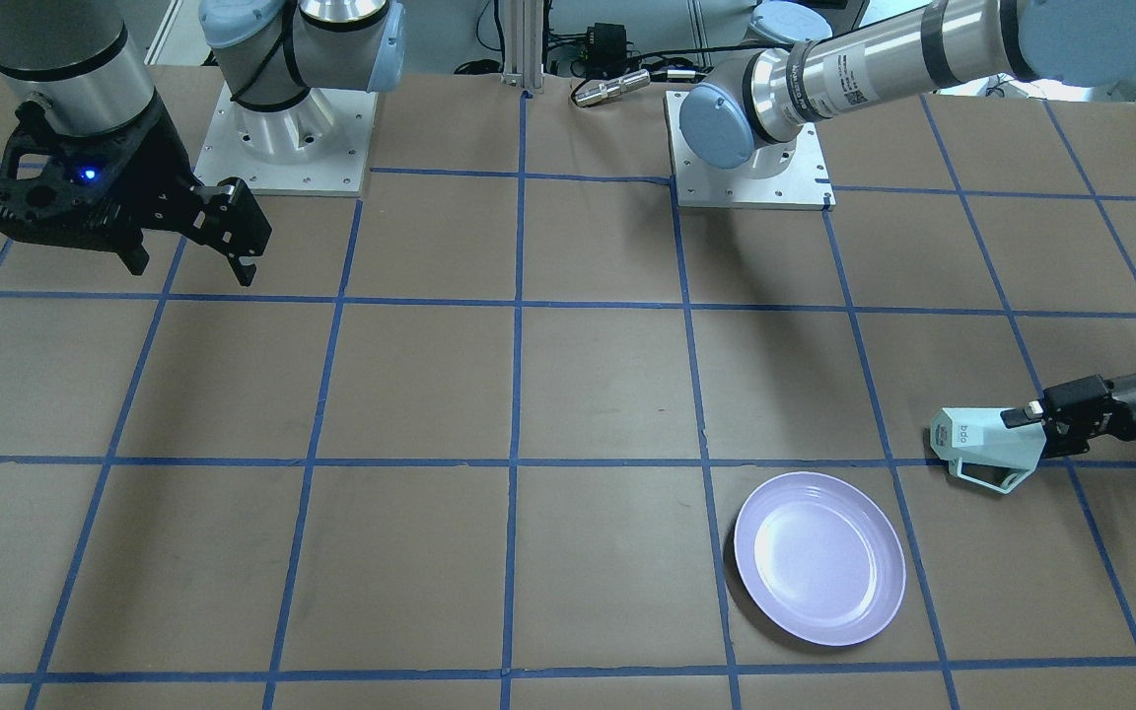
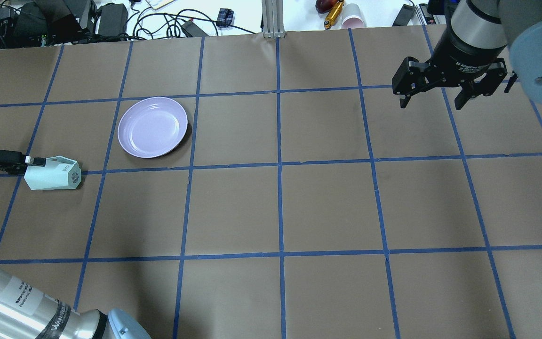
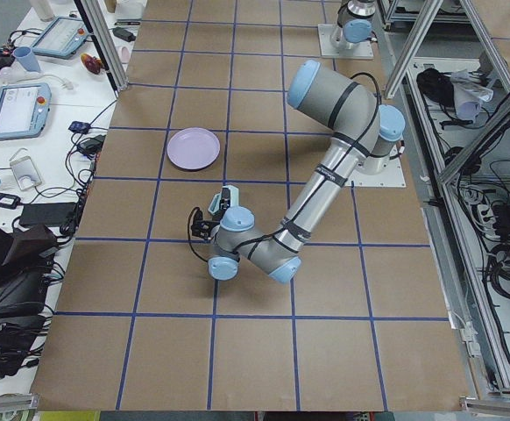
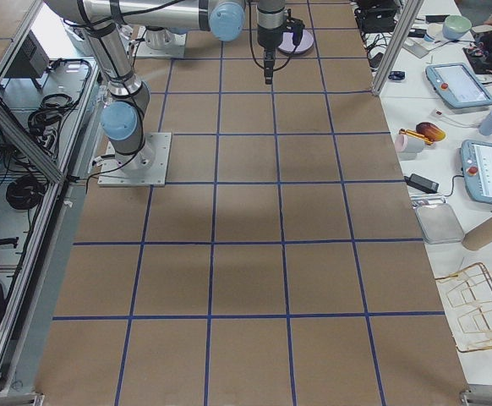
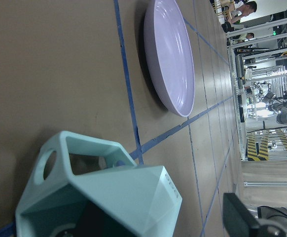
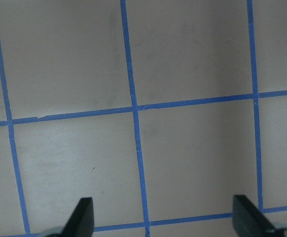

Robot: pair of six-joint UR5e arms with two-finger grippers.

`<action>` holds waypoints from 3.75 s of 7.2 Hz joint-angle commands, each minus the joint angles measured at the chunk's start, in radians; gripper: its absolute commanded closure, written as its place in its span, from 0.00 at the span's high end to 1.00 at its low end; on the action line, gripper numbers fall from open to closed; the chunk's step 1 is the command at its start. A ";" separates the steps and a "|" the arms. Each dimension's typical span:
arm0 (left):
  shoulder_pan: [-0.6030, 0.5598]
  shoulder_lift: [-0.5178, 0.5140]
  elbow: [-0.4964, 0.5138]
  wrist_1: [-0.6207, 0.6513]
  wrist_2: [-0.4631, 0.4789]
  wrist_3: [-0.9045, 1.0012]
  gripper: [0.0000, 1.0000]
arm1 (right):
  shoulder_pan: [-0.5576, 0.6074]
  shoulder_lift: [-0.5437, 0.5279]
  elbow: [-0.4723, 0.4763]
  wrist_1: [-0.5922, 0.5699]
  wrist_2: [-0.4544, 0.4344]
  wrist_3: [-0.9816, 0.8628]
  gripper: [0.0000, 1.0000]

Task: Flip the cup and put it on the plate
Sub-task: 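Lift the mug with the left gripper, tilting it upright, then carry the upright mug with the left gripper over the lavender plate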

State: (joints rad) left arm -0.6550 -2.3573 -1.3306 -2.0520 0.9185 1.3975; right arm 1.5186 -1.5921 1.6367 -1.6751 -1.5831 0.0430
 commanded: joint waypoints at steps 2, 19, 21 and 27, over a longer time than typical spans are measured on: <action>0.000 0.001 0.001 0.003 -0.003 -0.002 0.00 | 0.000 0.001 0.000 0.000 0.000 0.000 1.00; -0.112 0.168 -0.038 0.027 0.003 -0.083 0.00 | 0.000 0.000 0.000 0.000 0.000 0.000 1.00; -0.135 0.217 -0.056 0.068 0.020 -0.150 0.00 | 0.000 0.001 0.000 0.000 0.002 0.000 1.00; -0.303 0.358 -0.088 0.283 0.172 -0.457 0.00 | 0.000 0.001 0.000 0.000 0.002 0.000 1.00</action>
State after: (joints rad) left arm -0.9234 -2.0212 -1.4179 -1.8228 1.0382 1.0038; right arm 1.5186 -1.5914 1.6368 -1.6751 -1.5821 0.0430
